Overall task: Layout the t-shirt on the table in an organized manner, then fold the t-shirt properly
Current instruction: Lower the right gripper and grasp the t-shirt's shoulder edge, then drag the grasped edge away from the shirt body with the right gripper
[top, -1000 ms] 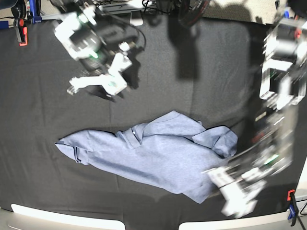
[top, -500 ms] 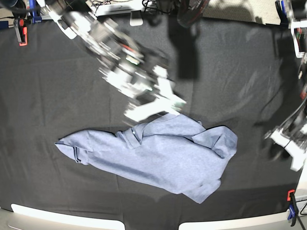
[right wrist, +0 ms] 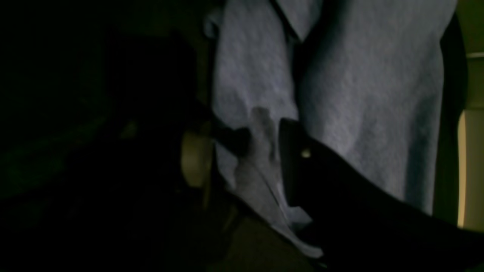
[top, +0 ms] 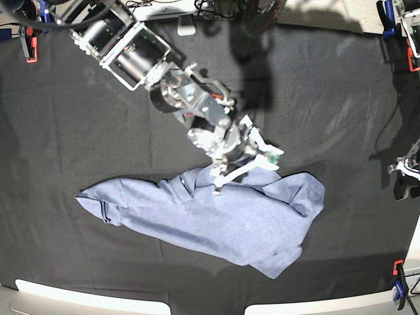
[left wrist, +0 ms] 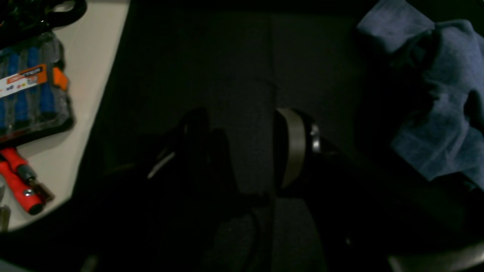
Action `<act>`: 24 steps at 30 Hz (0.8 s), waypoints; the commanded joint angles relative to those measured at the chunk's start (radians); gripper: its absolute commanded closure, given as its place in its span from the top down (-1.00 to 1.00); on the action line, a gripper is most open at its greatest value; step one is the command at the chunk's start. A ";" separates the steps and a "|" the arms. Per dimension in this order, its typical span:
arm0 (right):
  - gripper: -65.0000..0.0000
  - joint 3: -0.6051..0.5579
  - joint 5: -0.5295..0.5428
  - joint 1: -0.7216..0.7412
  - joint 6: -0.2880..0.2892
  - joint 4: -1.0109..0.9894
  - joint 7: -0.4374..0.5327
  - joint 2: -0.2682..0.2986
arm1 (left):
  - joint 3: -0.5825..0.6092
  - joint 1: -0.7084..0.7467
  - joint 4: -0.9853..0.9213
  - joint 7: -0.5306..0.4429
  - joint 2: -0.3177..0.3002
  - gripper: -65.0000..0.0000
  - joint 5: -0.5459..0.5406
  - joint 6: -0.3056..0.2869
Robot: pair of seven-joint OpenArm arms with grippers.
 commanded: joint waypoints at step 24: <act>-1.00 0.190 -0.003 -0.552 -0.004 0.810 -0.362 0.472 | -0.007 -0.021 0.020 -0.024 -0.022 -0.23 -0.008 0.000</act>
